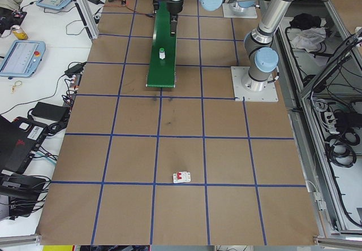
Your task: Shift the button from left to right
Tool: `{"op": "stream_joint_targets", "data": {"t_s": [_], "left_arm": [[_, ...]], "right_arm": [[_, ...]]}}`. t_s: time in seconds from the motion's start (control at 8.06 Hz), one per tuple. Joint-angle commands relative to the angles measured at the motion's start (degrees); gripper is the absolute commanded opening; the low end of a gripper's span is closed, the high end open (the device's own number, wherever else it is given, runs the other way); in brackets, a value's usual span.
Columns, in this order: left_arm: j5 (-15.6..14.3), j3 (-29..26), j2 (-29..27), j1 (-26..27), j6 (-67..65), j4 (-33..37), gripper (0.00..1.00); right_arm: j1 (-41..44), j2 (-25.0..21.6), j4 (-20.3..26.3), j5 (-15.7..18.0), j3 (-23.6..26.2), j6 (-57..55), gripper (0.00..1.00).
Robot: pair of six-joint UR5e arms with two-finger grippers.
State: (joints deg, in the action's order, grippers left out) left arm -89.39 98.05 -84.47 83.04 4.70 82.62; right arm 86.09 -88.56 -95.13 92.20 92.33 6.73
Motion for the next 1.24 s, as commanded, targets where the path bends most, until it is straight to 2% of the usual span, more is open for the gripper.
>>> {"op": "stream_joint_targets", "data": {"t_s": [0.0, 0.25, 0.37, 0.5, 0.74, 0.87, 1.12], "left_arm": [[-0.17, -0.05, -0.25, -0.25, 0.04, -0.18, 1.00], [-0.43, 0.21, 1.14, -0.25, 0.04, 0.52, 1.00], [-0.61, 0.29, 0.89, -0.25, 0.04, 0.61, 1.00], [-1.31, 0.38, 1.59, -0.25, 0.13, 1.14, 1.00], [-1.49, 0.21, 1.94, -0.16, 0.04, 1.32, 1.00], [-1.58, 0.56, 2.21, -0.25, 0.04, 1.23, 1.00], [-1.40, 0.65, 2.12, -0.25, 0.04, 0.97, 1.00]], "right_arm": [[0.83, 3.12, -0.41, -4.39, 1.01, -0.40, 1.00], [4.68, 5.40, -8.01, -5.70, 3.46, -3.46, 1.00], [6.01, 7.07, -10.93, -8.76, 4.34, -7.48, 1.00], [6.19, 8.31, -11.48, -10.44, 4.87, -9.09, 1.00], [6.46, 10.16, -15.77, -11.77, 5.23, -9.46, 1.00], [6.81, 10.51, -16.05, -15.52, 5.23, -11.20, 1.00], [7.95, 10.60, -17.28, -16.09, 5.23, -14.54, 1.00]]}}
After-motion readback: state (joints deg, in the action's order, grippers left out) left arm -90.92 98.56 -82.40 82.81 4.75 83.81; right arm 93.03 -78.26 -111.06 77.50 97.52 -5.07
